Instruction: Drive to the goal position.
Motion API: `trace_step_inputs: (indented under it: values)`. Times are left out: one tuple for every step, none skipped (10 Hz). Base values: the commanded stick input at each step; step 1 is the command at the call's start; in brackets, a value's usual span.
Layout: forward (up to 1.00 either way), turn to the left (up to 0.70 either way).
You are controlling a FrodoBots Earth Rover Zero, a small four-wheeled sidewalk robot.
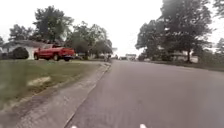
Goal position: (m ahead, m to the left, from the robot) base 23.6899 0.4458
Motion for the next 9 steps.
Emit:
trace_step_inputs:
  values:
    - [1.00, 0.00]
    - [1.00, 0.00]
    - [1.00, 0.00]
    - [1.00, 0.00]
    - [1.00, 0.00]
    - [1.00, 0.00]
    - [1.00, 0.00]
    - [1.00, 0.00]
    - [1.00, 0.00]
